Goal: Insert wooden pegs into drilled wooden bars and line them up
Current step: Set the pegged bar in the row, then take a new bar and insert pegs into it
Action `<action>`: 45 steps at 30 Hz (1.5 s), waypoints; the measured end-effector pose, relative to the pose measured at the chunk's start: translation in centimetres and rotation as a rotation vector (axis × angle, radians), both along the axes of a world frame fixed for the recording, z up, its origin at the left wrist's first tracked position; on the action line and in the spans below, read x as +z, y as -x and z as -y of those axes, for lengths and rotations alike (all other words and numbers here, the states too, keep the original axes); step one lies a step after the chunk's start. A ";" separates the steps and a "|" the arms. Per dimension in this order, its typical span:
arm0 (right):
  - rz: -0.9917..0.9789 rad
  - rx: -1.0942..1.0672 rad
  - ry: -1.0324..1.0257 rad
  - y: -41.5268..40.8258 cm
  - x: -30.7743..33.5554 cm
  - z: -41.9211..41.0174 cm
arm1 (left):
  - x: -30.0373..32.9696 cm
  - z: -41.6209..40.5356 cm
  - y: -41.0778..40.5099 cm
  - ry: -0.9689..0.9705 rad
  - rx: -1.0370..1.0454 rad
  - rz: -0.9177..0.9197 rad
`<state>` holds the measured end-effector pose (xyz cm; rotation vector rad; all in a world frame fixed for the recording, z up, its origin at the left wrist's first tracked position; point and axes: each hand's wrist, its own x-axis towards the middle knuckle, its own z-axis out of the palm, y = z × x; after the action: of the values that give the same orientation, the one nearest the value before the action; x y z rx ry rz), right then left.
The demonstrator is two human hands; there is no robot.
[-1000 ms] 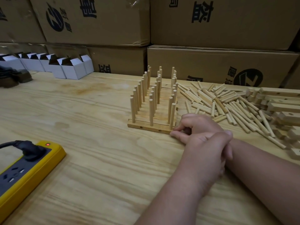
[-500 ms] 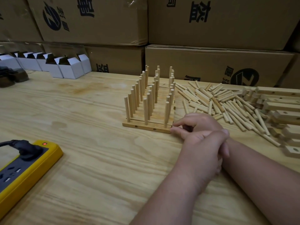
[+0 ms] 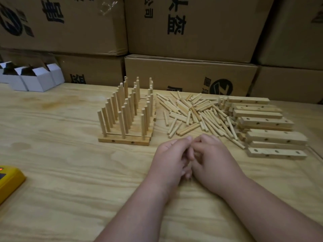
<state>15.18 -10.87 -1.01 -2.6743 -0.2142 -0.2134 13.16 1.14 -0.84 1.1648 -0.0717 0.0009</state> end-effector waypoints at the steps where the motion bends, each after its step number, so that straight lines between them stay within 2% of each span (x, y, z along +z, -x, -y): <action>1: 0.023 0.004 0.012 0.2 0.0 0.4 | 0.0 0.0 0.0 0.002 0.001 -0.003; 4: 0.144 -0.002 0.120 0.7 -0.4 2.1 | 0.0 0.0 0.1 -0.004 -0.008 -0.021; 8: 0.186 -0.204 0.035 0.1 0.0 3.7 | 0.0 0.1 0.1 -0.028 0.011 -0.041; 16: 0.235 -0.541 0.024 -2.0 1.8 9.2 | 0.1 0.2 0.1 -0.017 0.013 -0.049; 24: 0.053 -0.479 0.146 -3.3 2.2 13.3 | 0.3 0.2 0.4 -0.039 0.016 -0.058; 28: 0.136 -0.471 0.100 -3.2 2.4 13.1 | 0.6 0.2 0.7 -0.042 0.026 -0.069; 30: 0.292 -0.441 0.019 -2.9 3.1 12.7 | 0.6 0.2 0.7 -0.053 0.033 -0.068; 33: 0.654 -0.350 -0.096 -1.9 4.9 11.6 | 0.3 0.3 0.7 -0.112 0.058 -0.019; 35: 0.730 -0.226 -0.207 -1.4 6.1 10.5 | 0.2 0.5 0.8 -0.186 0.078 0.031; 38: 0.582 -0.046 -0.617 -0.8 6.5 8.2 | 0.0 0.6 0.7 -0.208 0.081 0.055; 40: 0.452 -0.031 -0.856 -0.5 5.7 6.7 | -0.2 0.5 0.6 -0.211 0.080 0.040; 43: 0.212 0.006 -1.026 -0.1 3.8 4.7 | -0.2 0.6 0.6 -0.194 0.060 0.016; 45: 0.126 0.085 -1.103 0.1 2.8 3.6 | -0.1 0.6 0.5 -0.157 0.042 -0.001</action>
<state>15.07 -14.45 1.81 -1.5567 -0.1741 -0.3463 12.62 0.54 -0.97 1.3233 -0.0471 0.0324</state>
